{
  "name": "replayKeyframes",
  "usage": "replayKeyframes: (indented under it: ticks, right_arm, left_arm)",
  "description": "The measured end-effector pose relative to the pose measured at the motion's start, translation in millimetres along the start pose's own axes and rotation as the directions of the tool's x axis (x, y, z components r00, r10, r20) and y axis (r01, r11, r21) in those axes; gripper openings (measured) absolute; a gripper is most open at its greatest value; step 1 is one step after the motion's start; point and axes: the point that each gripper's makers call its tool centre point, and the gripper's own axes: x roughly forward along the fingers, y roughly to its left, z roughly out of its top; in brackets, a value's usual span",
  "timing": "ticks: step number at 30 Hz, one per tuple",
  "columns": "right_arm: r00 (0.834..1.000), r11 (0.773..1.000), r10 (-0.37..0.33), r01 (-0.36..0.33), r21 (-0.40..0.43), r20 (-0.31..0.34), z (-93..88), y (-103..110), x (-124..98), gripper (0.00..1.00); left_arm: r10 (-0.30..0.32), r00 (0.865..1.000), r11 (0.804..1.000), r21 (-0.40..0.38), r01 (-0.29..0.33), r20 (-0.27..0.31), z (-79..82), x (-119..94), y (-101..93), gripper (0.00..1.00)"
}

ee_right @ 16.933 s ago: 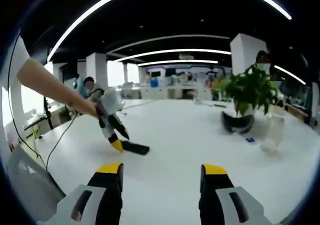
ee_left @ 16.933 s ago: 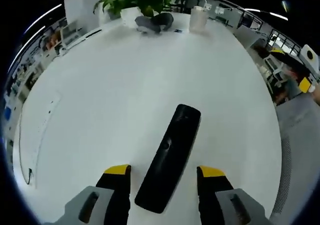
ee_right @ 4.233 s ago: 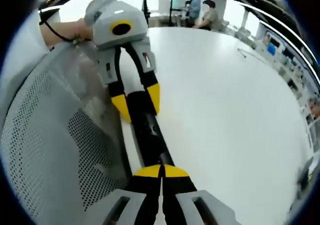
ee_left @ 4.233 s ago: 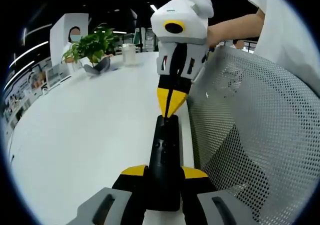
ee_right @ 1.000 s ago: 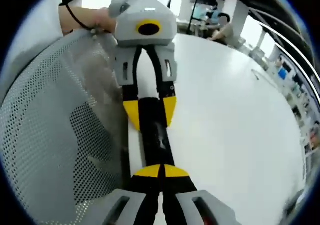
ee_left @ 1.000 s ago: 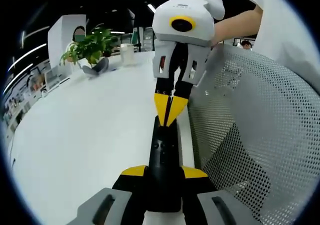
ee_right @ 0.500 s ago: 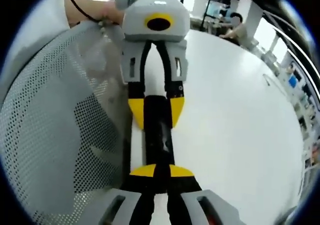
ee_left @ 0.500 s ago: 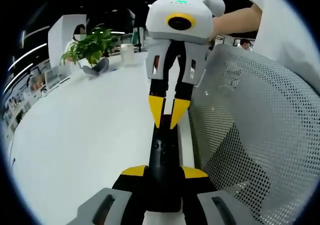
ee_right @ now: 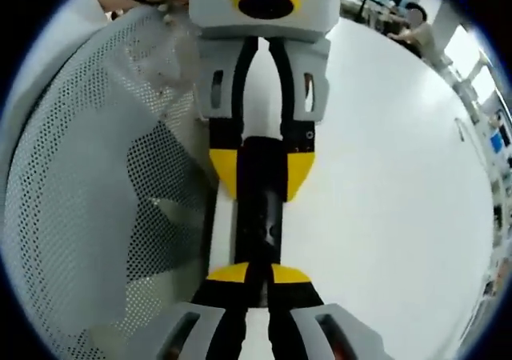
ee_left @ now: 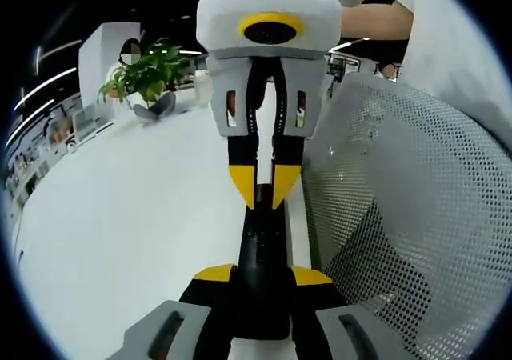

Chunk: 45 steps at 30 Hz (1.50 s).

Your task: Press the specified remote control buttons in sequence, fully releasing each button before pressing the next.

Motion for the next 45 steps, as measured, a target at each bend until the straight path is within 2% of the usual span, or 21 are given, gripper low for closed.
replayKeyframes:
  ticks: [2, 4, 6, 7, 8, 10, 13, 17, 21, 25, 26, 28, 29, 33, 37, 39, 41, 43, 45]
  right_arm:
    - [0.998, 1.0, -0.023, 0.022, 0.018, 0.053, 1.5, -1, 0, 0.05]
    - [0.988, 0.999, -0.049, 0.049, 0.007, 0.147, 2.7, -1, -1, 0.05]
    - [0.959, 0.995, -0.086, 0.068, 0.074, 0.27, 2.5, -1, -4, 0.05]
    - [0.935, 0.988, -0.111, 0.069, 0.137, 0.336, 2.0, -1, -5, 0.04]
    - [0.922, 0.986, -0.124, 0.075, 0.146, 0.366, 1.7, -2, -5, 0.04]
    - [0.907, 0.981, -0.146, 0.083, 0.173, 0.395, 2.1, -1, -5, 0.04]
    - [0.913, 0.98, -0.142, 0.074, 0.186, 0.382, 3.6, -2, -4, 0.05]
    - [0.925, 0.987, -0.126, 0.081, 0.138, 0.357, 7.3, -1, -3, 0.06]
    - [0.932, 0.99, -0.108, 0.069, 0.125, 0.346, 7.9, -1, -3, 0.06]
    - [0.949, 0.996, -0.08, 0.063, 0.067, 0.305, 9.9, 0, -2, 0.06]
    - [0.956, 0.997, -0.073, 0.067, 0.031, 0.284, 10.0, 0, -1, 0.06]
    - [0.964, 0.998, -0.065, 0.065, 0.01, 0.257, 10.8, 1, -1, 0.06]
    - [0.973, 0.998, -0.057, 0.063, -0.019, 0.223, 10.4, 1, 0, 0.06]
    - [0.996, 0.998, -0.013, 0.018, -0.052, 0.093, 9.8, 1, 2, 0.06]
    - [1.0, 0.999, 0.012, -0.011, -0.044, 0.011, 11.2, -1, 4, 0.06]
    - [1.0, 1.0, 0.02, -0.02, 0.012, 0.007, 10.2, -1, 4, 0.06]
    - [1.0, 1.0, 0.012, -0.013, 0.011, 0.029, 8.1, -1, 3, 0.06]
    - [0.998, 1.0, -0.006, 0.005, 0.02, 0.069, 8.5, -1, 2, 0.06]
    - [0.99, 0.997, -0.041, 0.03, 0.077, 0.136, 9.1, -1, 1, 0.06]
  left_arm:
    - [-0.001, 1.0, 1.0, 0.001, 0.001, -0.002, 0.1, 0, -0.3, 0.25]
    - [-0.001, 1.0, 1.0, 0.002, 0.001, -0.002, 0.0, 0, -0.2, 0.25]
    - [0.0, 1.0, 1.0, 0.001, 0.0, -0.002, 0.0, 0, -0.3, 0.25]
    - [0.001, 1.0, 1.0, 0.002, -0.001, -0.002, -0.1, 0, -0.3, 0.25]
    - [0.002, 1.0, 1.0, 0.002, -0.002, -0.001, -0.1, 0, -0.3, 0.25]
    - [0.002, 1.0, 1.0, 0.0, -0.002, 0.002, 0.0, 0, -0.4, 0.25]
    - [0.001, 1.0, 1.0, 0.001, -0.001, 0.002, -0.1, 0, -0.2, 0.25]
    - [0.001, 1.0, 1.0, 0.004, -0.001, -0.001, 0.1, 0, -0.4, 0.25]
    - [0.001, 1.0, 1.0, 0.004, -0.001, -0.001, 0.1, 0, -0.4, 0.25]
    - [0.001, 1.0, 1.0, 0.004, -0.001, -0.001, 0.1, 0, -0.4, 0.25]
    - [0.001, 1.0, 1.0, 0.005, -0.001, -0.001, 0.1, 0, -0.4, 0.25]
    - [0.001, 1.0, 1.0, 0.005, -0.001, -0.001, 0.2, 0, -0.4, 0.25]
    - [0.001, 1.0, 1.0, 0.005, -0.001, -0.001, 0.2, 0, -0.5, 0.25]
    - [0.001, 1.0, 1.0, 0.004, -0.001, -0.001, 0.3, 0, -0.5, 0.25]
    - [0.001, 1.0, 1.0, 0.004, -0.001, 0.0, 0.0, 0, -0.3, 0.25]
    - [0.001, 1.0, 1.0, 0.003, -0.001, 0.0, 0.1, 0, -0.3, 0.25]
    - [0.0, 1.0, 1.0, 0.003, 0.0, 0.0, 0.1, 0, -0.3, 0.25]
    - [-0.001, 1.0, 1.0, 0.005, 0.001, -0.001, 0.0, 0, -0.3, 0.25]
    - [-0.001, 1.0, 1.0, 0.005, 0.001, -0.001, 0.1, 0, -0.3, 0.25]
